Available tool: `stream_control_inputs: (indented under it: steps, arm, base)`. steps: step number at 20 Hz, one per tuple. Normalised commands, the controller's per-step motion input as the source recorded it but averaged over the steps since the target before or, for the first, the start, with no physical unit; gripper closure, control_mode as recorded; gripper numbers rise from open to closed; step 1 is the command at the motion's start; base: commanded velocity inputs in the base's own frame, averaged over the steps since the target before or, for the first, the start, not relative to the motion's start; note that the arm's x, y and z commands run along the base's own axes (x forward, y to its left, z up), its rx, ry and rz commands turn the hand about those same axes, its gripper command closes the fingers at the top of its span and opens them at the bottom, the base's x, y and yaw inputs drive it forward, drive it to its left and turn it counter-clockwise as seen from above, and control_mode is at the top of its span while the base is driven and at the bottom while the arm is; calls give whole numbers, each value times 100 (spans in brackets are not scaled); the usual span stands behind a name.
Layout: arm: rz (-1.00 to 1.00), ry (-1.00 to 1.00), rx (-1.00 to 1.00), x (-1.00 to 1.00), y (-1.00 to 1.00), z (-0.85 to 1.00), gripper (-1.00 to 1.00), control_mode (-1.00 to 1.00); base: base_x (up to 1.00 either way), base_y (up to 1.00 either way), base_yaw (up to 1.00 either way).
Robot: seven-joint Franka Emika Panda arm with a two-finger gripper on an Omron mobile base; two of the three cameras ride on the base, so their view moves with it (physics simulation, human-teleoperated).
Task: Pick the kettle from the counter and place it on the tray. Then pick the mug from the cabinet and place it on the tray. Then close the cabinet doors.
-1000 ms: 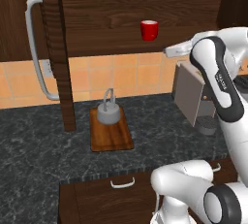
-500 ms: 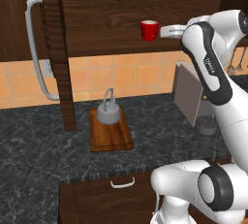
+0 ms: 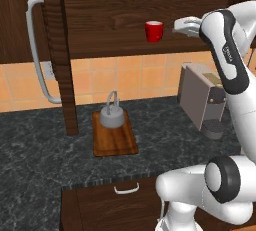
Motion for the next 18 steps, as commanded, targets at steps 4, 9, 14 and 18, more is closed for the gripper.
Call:
stream_control_inputs:
  steps: [4, 9, 14, 18]
  arm:
    - [0, -16, 13, 10, 0, -26, -100, -100]
    - [0, 0, 10, 34, -1, -1, -100, -100]
    - [0, 5, 8, 34, -2, 1, -100, -100]
    - [0, 0, 8, 24, 0, 0, -100, -100]
  base:
    - [0, 0, 0]
    - [0, 0, 0]
    - [0, 0, 0]
    - [0, 0, 0]
